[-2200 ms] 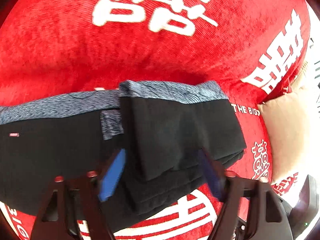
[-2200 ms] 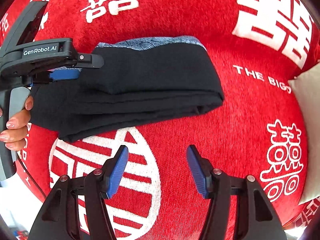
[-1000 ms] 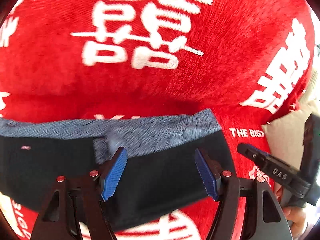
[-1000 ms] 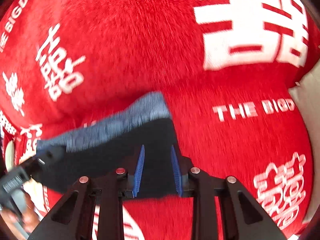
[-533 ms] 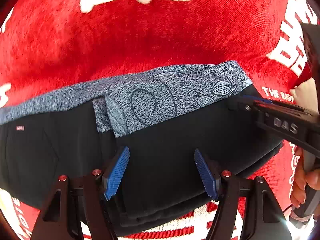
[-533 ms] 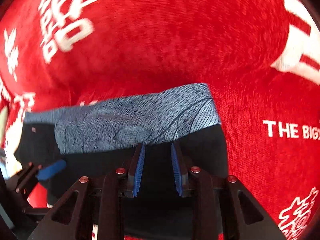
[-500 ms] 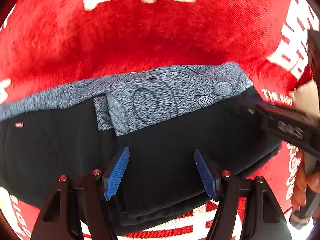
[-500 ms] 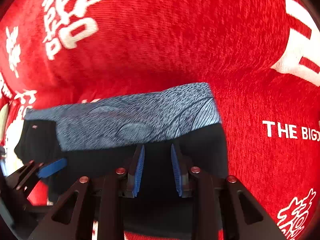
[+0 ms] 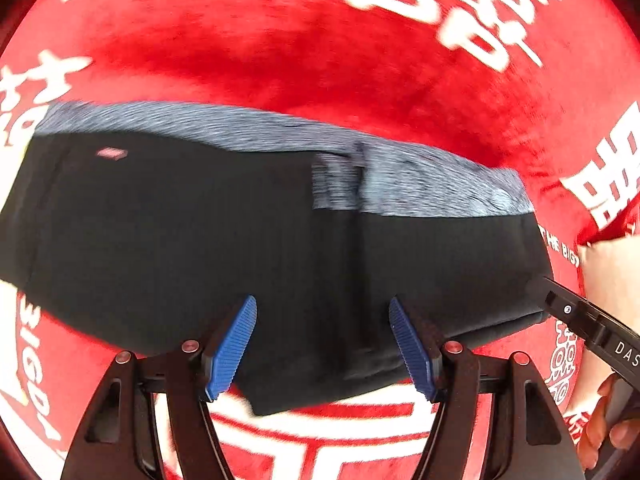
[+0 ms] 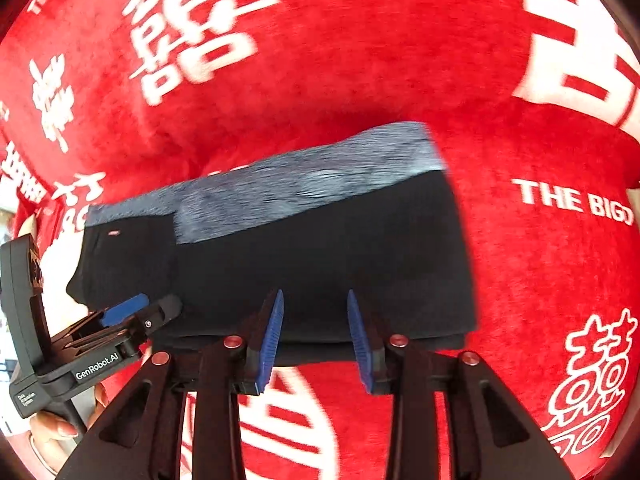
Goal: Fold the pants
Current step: 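Press the folded trousers flat with both grippers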
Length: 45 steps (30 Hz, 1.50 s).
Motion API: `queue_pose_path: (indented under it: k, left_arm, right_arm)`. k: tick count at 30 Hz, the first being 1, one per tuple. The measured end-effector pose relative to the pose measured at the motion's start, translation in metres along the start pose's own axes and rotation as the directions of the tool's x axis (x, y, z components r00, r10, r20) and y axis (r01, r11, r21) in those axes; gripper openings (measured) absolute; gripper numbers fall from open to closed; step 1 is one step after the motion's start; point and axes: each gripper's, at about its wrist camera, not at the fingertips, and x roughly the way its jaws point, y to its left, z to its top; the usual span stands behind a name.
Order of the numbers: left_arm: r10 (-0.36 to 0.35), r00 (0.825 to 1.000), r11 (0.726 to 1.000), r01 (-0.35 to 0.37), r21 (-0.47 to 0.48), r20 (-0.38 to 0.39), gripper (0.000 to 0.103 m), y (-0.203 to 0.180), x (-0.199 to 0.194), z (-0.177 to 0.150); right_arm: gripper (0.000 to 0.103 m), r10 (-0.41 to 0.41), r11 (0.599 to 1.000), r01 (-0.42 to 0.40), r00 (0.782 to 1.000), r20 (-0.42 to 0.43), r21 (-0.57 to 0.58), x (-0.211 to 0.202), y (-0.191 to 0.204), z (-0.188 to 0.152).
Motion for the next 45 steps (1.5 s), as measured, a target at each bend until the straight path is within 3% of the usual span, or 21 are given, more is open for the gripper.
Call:
queue_pose_path:
  k: [7, 10, 11, 13, 16, 18, 22, 29, 31, 36, 40, 45]
  left_arm:
    - [0.066, 0.998, 0.996, -0.066, -0.058, -0.015, 0.070, 0.048, -0.013, -0.018]
    - [0.062, 0.998, 0.993, -0.064, -0.097, -0.024, 0.070, 0.065, -0.015, -0.026]
    - [0.061, 0.998, 0.992, -0.064, -0.107, -0.029, 0.070, 0.070, -0.015, -0.028]
    - [0.059, 0.998, 0.990, -0.063, -0.123, -0.034, 0.070, 0.077, -0.015, -0.032]
    - [0.055, 0.998, 0.987, -0.058, -0.148, -0.022, 0.072, 0.086, -0.021, -0.038]
    - [0.036, 0.999, 0.983, -0.037, -0.181, -0.008, 0.084, 0.094, -0.023, -0.042]
    - [0.007, 1.000, 0.975, -0.005, -0.220, 0.012, 0.084, 0.114, -0.032, -0.046]
    - [0.050, 0.999, 0.959, -0.047, -0.281, 0.002, 0.084, 0.143, -0.038, -0.050]
    - [0.062, 0.998, 0.953, -0.059, -0.299, -0.001, 0.084, 0.151, -0.039, -0.051]
    - [0.071, 0.997, 0.947, -0.065, -0.314, 0.009, 0.084, 0.160, -0.036, -0.049]
    - [0.059, 0.998, 0.940, -0.049, -0.337, 0.018, 0.084, 0.169, -0.038, -0.049]
    - [-0.007, 0.994, 0.922, 0.049, -0.384, 0.108, 0.084, 0.190, -0.049, -0.049]
  right_arm:
    - [0.042, 0.018, 0.997, -0.019, 1.000, -0.011, -0.075, 0.018, 0.065, -0.004]
    - [0.045, 0.034, 0.998, -0.037, 0.997, -0.075, -0.042, 0.044, 0.079, -0.017]
    - [0.046, 0.028, 0.999, -0.030, 0.993, -0.115, -0.022, 0.060, 0.079, -0.023]
    - [0.046, 0.013, 0.999, -0.016, 0.999, -0.053, -0.045, 0.065, 0.080, -0.031]
    - [0.046, -0.023, 0.996, 0.018, 0.998, -0.058, -0.087, 0.066, 0.087, -0.031]
    - [0.046, -0.028, 0.996, 0.021, 0.997, -0.073, -0.092, 0.066, 0.087, -0.029]
    - [0.046, -0.033, 0.996, 0.027, 0.996, -0.077, -0.088, 0.066, 0.086, -0.028]
    - [0.048, -0.075, 0.993, 0.069, 0.995, -0.064, -0.098, 0.068, 0.095, -0.028]
    - [0.051, -0.087, 0.992, 0.079, 0.993, -0.077, -0.099, 0.066, 0.099, -0.024]
    - [0.071, -0.138, 0.981, 0.130, 0.989, -0.048, -0.144, 0.058, 0.115, -0.023]
    - [0.077, -0.183, 0.965, 0.161, 0.979, -0.090, -0.208, 0.075, 0.124, -0.030]
    - [0.083, -0.212, 0.952, 0.187, 0.974, -0.084, -0.243, 0.086, 0.131, -0.031]
